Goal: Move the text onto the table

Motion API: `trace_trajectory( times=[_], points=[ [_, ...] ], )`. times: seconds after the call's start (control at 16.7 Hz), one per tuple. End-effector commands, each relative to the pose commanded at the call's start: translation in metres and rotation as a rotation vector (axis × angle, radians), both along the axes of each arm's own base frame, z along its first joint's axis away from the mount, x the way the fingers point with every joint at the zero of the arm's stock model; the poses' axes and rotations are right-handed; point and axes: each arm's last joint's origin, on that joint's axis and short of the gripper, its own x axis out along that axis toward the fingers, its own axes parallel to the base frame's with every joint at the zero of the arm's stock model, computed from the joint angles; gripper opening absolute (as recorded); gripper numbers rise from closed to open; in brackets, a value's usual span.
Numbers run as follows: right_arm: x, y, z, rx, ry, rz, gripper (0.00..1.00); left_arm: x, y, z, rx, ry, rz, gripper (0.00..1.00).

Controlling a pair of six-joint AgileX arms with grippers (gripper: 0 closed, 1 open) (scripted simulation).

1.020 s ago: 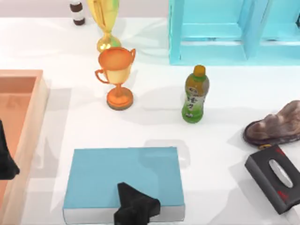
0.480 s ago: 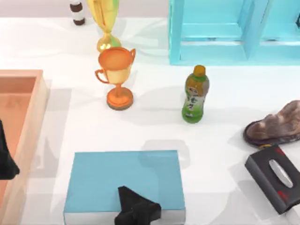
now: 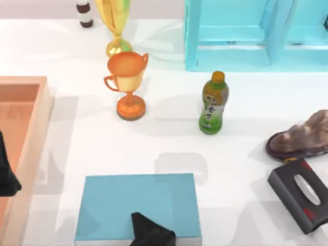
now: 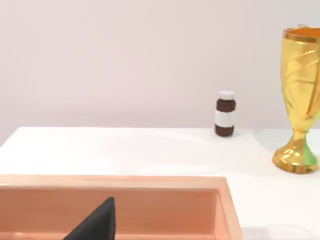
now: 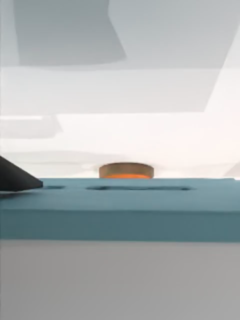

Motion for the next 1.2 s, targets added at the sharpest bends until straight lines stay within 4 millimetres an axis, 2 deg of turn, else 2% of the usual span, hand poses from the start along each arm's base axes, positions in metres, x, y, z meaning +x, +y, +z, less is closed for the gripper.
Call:
trace_trajectory(
  times=[0.12,0.9,1.2],
  points=[
    [0.0000,0.0000,0.0000,0.000,0.000,0.000,0.00,0.0000,0.0000,0.0000,0.000,0.000,0.000,1.00],
    [0.0000,0.0000,0.0000,0.000,0.000,0.000,0.98,0.0000,0.0000,0.0000,0.000,0.000,0.000,1.00],
    [0.0000,0.0000,0.0000,0.000,0.000,0.000,1.00,0.0000,0.0000,0.0000,0.000,0.000,0.000,1.00]
  ],
)
